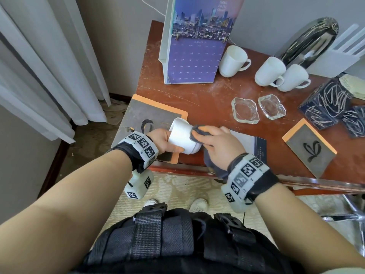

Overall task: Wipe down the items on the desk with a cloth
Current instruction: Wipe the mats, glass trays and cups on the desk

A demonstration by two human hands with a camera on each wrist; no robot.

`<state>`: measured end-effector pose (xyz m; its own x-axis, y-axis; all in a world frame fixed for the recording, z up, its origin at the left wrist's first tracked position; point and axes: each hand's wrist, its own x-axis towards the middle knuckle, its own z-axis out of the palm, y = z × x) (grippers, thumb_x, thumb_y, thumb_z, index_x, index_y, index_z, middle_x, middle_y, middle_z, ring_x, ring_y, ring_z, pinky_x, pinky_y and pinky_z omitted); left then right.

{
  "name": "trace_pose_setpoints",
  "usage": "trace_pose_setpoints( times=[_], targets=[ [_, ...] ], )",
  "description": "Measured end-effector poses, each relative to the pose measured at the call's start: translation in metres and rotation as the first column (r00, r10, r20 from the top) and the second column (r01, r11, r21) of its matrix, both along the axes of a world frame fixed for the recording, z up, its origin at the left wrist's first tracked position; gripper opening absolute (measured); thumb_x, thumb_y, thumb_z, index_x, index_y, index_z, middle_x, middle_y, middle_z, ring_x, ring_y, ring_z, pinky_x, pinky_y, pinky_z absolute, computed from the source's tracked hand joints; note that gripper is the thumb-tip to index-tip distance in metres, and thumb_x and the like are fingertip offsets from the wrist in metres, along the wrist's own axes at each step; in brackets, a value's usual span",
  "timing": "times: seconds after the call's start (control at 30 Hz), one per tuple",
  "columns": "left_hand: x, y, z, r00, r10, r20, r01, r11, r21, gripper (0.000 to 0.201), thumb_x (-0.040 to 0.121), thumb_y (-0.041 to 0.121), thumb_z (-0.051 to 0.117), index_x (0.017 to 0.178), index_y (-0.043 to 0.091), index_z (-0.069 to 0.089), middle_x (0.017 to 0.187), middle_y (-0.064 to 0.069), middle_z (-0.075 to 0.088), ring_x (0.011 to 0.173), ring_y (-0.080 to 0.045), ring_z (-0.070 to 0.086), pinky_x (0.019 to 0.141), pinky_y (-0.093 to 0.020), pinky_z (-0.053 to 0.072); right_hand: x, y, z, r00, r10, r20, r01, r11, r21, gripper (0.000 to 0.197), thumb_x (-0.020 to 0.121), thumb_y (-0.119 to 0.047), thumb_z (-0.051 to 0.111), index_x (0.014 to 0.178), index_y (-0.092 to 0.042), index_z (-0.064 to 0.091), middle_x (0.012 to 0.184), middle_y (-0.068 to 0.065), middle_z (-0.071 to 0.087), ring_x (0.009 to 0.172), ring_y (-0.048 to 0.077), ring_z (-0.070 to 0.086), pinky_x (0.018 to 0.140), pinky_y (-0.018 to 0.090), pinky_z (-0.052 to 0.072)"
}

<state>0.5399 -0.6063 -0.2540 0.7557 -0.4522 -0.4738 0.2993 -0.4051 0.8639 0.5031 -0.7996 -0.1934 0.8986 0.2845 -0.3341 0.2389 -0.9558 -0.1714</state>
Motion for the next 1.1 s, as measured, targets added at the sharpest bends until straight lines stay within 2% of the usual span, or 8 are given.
trace_pose_setpoints(
  times=[0.1,0.23,0.37,0.47,0.6,0.8,0.97,1.1],
  targets=[
    [0.000,-0.002,0.000,1.000,0.021,-0.011,-0.021,1.000,0.021,0.030,0.078,0.010,0.073,0.108,0.006,0.067,0.113,-0.009,0.065,0.110,-0.021,0.057,0.103,-0.032,0.040,-0.005,-0.024,0.002,0.997,-0.060,-0.054,0.054,0.992,-0.115,0.051,0.099,-0.014,0.031,0.140,-0.044,0.033,0.150,-0.009,0.029,0.127,0.021,0.027,0.100,0.025,0.028],
    [0.001,-0.003,0.005,0.998,-0.024,-0.062,0.025,0.999,0.020,0.029,0.078,0.010,0.074,0.105,0.007,0.065,0.117,-0.012,0.064,0.117,-0.024,0.055,0.105,-0.037,0.039,0.000,-0.027,0.006,0.971,-0.232,0.056,0.224,0.967,0.118,0.048,0.099,-0.012,0.035,0.141,-0.035,0.036,0.147,-0.009,0.034,0.129,0.022,0.026,0.105,0.026,0.025],
    [0.006,-0.010,0.016,0.996,0.010,-0.093,-0.013,0.999,-0.031,0.084,0.050,0.063,0.071,0.117,0.013,0.059,0.122,-0.007,0.062,0.115,-0.023,0.055,0.105,-0.039,0.039,0.003,-0.018,0.005,0.981,-0.184,0.060,0.174,0.973,0.149,0.046,0.099,-0.013,0.036,0.140,-0.034,0.038,0.146,-0.008,0.035,0.129,0.023,0.027,0.105,0.027,0.023],
    [0.013,-0.013,0.014,0.987,0.087,-0.136,-0.102,0.989,-0.104,0.079,0.057,0.055,0.078,0.118,0.010,0.058,0.124,-0.011,0.060,0.116,-0.026,0.055,0.105,-0.043,0.039,0.003,-0.019,0.002,0.984,-0.171,0.043,0.162,0.972,0.169,0.045,0.099,-0.013,0.036,0.140,-0.034,0.039,0.146,-0.008,0.036,0.128,0.024,0.028,0.105,0.027,0.024],
    [0.014,-0.013,-0.001,0.990,0.049,-0.129,-0.066,0.990,-0.125,0.112,0.018,0.059,0.087,0.112,0.004,0.062,0.117,-0.012,0.064,0.111,-0.024,0.058,0.100,-0.038,0.043,0.006,-0.032,0.003,0.974,-0.218,0.059,0.199,0.952,0.231,0.045,0.099,-0.012,0.038,0.139,-0.033,0.040,0.145,-0.007,0.037,0.131,0.025,0.028,0.107,0.028,0.023],
    [0.003,-0.028,0.003,0.992,0.030,-0.122,-0.033,0.999,-0.027,0.039,0.073,0.007,0.078,0.108,0.010,0.063,0.111,-0.010,0.064,0.109,-0.022,0.056,0.101,-0.035,0.041,0.028,-0.037,0.015,0.984,-0.089,0.154,0.047,0.965,0.259,0.045,0.098,-0.013,0.040,0.139,-0.032,0.041,0.145,-0.008,0.038,0.125,0.024,0.034,0.103,0.028,0.026],
    [0.001,-0.038,0.009,0.985,0.076,-0.155,-0.093,0.990,-0.108,0.039,0.082,0.002,0.067,0.119,-0.003,0.057,0.116,-0.010,0.061,0.106,-0.017,0.056,0.094,-0.028,0.045,0.044,-0.004,0.008,0.955,0.285,0.085,-0.293,0.952,0.094,0.048,0.097,-0.013,0.038,0.140,-0.033,0.039,0.148,-0.009,0.035,0.109,0.026,0.035,0.090,0.038,0.040],
    [-0.001,-0.041,0.006,0.968,0.161,-0.190,-0.195,0.965,-0.174,0.053,0.066,0.018,0.082,0.113,0.002,0.061,0.100,0.001,0.070,0.098,-0.012,0.064,0.093,-0.031,0.048,0.047,-0.033,0.001,0.933,0.359,0.032,-0.359,0.916,0.180,0.046,0.093,-0.006,0.046,0.130,-0.032,0.054,0.143,-0.005,0.043,0.105,0.030,0.039,0.084,0.042,0.043]
  ],
)
